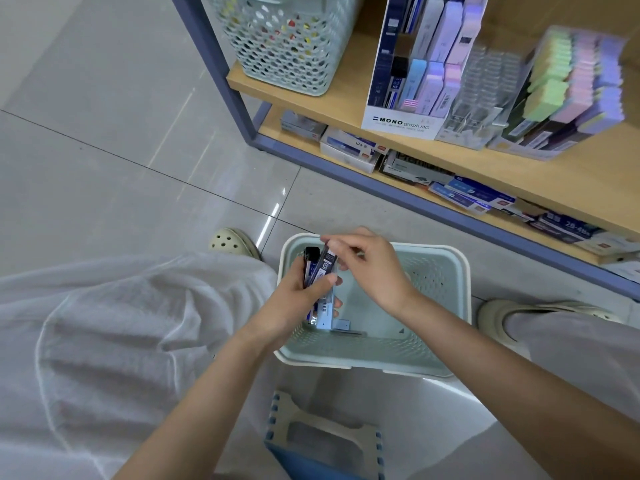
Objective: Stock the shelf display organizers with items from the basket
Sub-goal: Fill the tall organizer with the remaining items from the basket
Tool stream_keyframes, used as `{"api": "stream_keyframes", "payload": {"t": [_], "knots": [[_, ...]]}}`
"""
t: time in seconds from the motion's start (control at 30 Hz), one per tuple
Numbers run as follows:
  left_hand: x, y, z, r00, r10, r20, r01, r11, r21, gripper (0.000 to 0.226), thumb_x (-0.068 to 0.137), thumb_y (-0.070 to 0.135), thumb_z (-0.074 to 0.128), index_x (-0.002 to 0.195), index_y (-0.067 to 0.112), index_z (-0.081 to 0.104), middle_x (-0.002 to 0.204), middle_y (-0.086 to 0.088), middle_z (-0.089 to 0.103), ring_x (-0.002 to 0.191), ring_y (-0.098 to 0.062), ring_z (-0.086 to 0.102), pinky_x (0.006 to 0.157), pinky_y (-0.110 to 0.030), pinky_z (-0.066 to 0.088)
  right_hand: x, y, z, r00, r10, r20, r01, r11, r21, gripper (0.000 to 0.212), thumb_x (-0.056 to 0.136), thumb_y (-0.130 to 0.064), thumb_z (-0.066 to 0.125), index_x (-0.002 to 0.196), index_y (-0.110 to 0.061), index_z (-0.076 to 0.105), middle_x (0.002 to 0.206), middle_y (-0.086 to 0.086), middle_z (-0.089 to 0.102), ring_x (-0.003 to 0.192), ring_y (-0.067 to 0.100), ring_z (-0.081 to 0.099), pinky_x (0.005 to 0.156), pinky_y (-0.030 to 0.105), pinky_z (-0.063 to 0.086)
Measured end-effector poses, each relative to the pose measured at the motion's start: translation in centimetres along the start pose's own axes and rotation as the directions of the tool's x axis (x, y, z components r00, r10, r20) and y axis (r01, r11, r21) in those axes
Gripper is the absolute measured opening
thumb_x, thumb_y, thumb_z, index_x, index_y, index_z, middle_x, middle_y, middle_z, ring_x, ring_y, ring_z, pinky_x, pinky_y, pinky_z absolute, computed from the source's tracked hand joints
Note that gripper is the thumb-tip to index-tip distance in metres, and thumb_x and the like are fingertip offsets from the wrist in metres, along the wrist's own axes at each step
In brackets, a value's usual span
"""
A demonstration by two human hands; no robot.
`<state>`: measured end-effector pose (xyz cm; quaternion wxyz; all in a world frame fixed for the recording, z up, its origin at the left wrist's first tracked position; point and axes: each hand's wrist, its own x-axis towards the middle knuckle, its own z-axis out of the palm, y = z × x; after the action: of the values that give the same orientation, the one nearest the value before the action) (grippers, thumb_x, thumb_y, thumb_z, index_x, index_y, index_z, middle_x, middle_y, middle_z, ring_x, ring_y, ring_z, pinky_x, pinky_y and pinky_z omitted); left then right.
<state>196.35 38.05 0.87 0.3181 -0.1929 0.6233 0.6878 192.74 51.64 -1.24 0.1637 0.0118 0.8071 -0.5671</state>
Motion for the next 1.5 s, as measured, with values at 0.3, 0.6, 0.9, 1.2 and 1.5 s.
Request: {"api": "stream_keyframes", "payload": {"t": [0.3, 0.6, 0.9, 1.2, 1.5], "knots": [[0.8, 0.9, -3.5, 0.984, 0.060, -0.169, -0.035, 0.989, 0.146, 0.019, 0.097, 0.018, 0.047, 0.115, 0.018, 0.046, 0.101, -0.005, 0.066, 0.077, -0.012, 0.068, 0.070, -0.024, 0.056, -0.2, 12.1, 1.4, 0.957, 0.208, 0.203, -0.123, 0.922, -0.366, 0.022, 0.096, -0.011, 0.048, 0.113, -0.007, 0.062, 0.110, 0.009, 0.062, 0.101, 0.022, 0.061, 0.089, 0.022, 0.043], [2.5, 1.7, -4.3, 0.976, 0.058, -0.210, -0.026, 0.989, 0.149, 0.021, 0.097, 0.017, 0.046, 0.118, 0.017, 0.045, 0.097, 0.003, 0.065, 0.078, -0.004, 0.067, 0.065, -0.018, 0.052, -0.9, 18.0, 6.6, 0.773, 0.413, 0.481, -0.066, 0.806, -0.588, 0.041, 0.095, -0.023, 0.052, 0.133, -0.008, 0.049, 0.134, 0.012, 0.051, 0.121, 0.027, 0.048, 0.102, 0.029, 0.033], [3.1, 1.6, -3.1, 0.983, 0.014, -0.185, 0.007, 0.993, 0.114, 0.025, 0.096, 0.016, 0.047, 0.121, 0.013, 0.044, 0.095, -0.002, 0.063, 0.067, -0.008, 0.065, 0.060, -0.017, 0.053, -0.3, 17.1, 6.8, 0.704, 0.475, 0.528, -0.136, 0.820, -0.557, 0.032, 0.096, -0.031, 0.050, 0.111, -0.005, 0.060, 0.105, 0.013, 0.060, 0.097, 0.029, 0.058, 0.082, 0.031, 0.044], [2.7, 0.6, -3.6, 0.972, -0.003, -0.234, 0.017, 0.998, 0.058, 0.011, 0.096, 0.017, 0.048, 0.106, 0.022, 0.048, 0.086, 0.004, 0.063, 0.066, -0.011, 0.065, 0.064, -0.027, 0.056, 2.0, 17.1, 9.0, 0.711, 0.702, 0.039, -0.702, 0.708, 0.073, 0.009, 0.094, 0.000, 0.044, 0.102, -0.002, 0.040, 0.095, 0.015, 0.048, 0.087, 0.026, 0.049, 0.070, 0.029, 0.037], [3.7, 0.6, -4.8, 0.954, 0.026, -0.300, -0.011, 0.999, 0.051, 0.010, 0.096, 0.017, 0.048, 0.103, 0.024, 0.048, 0.089, 0.005, 0.064, 0.067, -0.006, 0.066, 0.055, -0.014, 0.049, 3.0, 16.4, 11.2, 0.699, 0.664, -0.267, -0.715, 0.656, -0.242, 0.048, 0.080, -0.039, 0.071, 0.106, -0.007, 0.047, 0.103, 0.011, 0.063, 0.093, 0.032, 0.061, 0.066, 0.033, 0.041]]}}
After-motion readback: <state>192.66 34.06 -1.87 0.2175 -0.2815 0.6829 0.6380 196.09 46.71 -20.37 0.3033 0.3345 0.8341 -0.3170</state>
